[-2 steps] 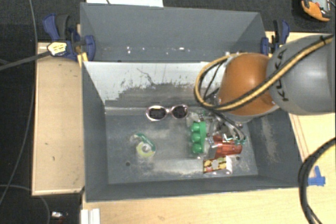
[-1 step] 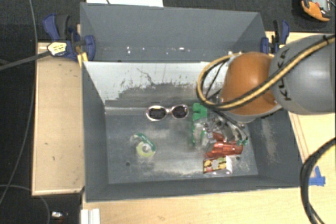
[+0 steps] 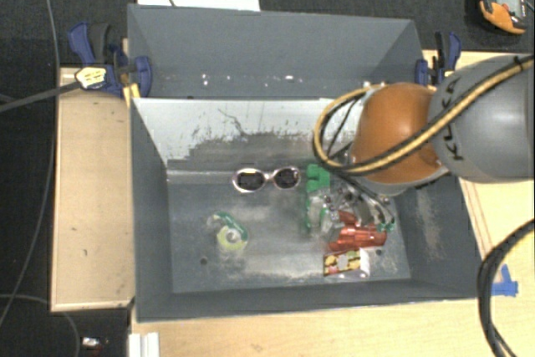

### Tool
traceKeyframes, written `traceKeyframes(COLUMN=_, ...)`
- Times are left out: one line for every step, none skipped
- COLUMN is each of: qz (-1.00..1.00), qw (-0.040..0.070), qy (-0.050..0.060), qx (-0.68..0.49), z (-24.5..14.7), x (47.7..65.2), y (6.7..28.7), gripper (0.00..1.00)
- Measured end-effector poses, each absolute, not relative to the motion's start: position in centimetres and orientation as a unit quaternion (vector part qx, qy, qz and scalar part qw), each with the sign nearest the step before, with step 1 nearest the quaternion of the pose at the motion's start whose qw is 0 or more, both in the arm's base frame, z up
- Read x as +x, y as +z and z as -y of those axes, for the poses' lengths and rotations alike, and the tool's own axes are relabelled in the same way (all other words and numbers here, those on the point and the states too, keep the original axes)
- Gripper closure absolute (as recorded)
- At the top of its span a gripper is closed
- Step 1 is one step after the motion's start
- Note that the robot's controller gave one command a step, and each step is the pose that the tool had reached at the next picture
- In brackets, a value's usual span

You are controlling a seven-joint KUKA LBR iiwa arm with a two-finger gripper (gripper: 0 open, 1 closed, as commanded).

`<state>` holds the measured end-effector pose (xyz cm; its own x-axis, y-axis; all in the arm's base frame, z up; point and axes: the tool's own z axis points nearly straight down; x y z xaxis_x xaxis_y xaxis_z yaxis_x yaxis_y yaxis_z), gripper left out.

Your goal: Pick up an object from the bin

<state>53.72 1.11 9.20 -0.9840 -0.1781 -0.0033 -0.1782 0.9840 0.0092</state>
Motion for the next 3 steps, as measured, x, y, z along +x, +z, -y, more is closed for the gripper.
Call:
traceKeyframes(qz=-0.996, qw=0.002, qy=0.005, qx=-0.084, z=-0.2, x=53.0, y=10.5, gripper=1.00)
traceKeyframes(qz=-0.996, qw=0.003, qy=0.005, qx=-0.089, z=0.1, x=54.5, y=10.6, gripper=1.00)
traceKeyframes(qz=-0.944, qw=0.006, qy=0.004, qx=-0.331, z=2.6, x=56.5, y=10.8, gripper=1.00)
